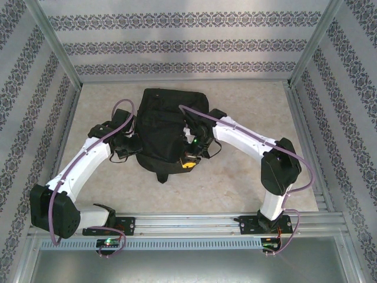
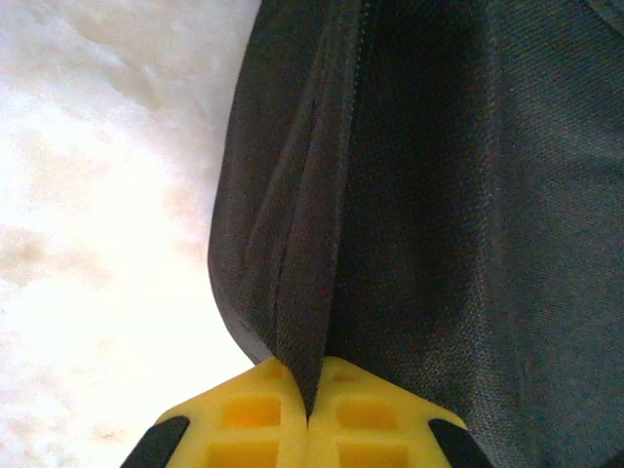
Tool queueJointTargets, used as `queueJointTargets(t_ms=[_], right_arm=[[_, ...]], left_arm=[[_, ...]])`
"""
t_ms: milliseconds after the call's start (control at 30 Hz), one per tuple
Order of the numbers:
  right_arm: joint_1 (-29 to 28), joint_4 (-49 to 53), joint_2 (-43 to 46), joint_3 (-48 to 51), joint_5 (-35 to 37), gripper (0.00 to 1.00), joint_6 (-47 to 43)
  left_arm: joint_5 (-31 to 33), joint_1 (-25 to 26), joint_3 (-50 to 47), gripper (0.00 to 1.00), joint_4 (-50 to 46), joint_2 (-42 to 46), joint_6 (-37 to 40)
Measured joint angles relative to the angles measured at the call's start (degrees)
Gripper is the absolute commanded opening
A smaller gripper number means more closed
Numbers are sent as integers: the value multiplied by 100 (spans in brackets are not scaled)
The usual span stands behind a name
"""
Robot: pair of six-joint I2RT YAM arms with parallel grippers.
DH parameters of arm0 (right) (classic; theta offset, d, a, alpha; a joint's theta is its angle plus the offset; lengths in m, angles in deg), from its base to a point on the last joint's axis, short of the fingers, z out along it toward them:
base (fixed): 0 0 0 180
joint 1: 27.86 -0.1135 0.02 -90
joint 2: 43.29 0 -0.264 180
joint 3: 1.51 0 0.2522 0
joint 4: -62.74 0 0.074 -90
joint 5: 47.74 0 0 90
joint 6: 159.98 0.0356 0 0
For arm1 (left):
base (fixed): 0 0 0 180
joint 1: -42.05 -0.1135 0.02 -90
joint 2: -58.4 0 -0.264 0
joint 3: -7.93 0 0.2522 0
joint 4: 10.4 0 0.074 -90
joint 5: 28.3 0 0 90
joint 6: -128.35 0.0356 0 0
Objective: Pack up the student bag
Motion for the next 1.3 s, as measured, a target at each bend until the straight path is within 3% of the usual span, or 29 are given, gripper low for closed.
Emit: queueJointTargets(t_ms=[200,400,533,633,767,933,1300], right_arm=[[350,190,-17,-125,85,0,-72],[216,33,-96,-155,-179,0,-33],[-133,-293,-398,-457,-380,0,251],[-476,-503,-800,-883,-490,0,391],[-763,-564,-1252,-1307,-616,0,433],[-774,-579,-1458,-1486,-728,0,437],[-769,-605,-1473,-1558,-741,0,498]], left_arm=[[234,-153,136,0,-114,-94,192],[444,-378,614,0,-310,-437,400],[315,-776,728,30,-295,-597,282],[50,-839,433,34,-133,-280,-179],[-304,-520,-643,50,85,780,-1027],[-522,-234,-1091,53,85,1690,-1694],[-704,365,-1397,51,599,1333,-2483]])
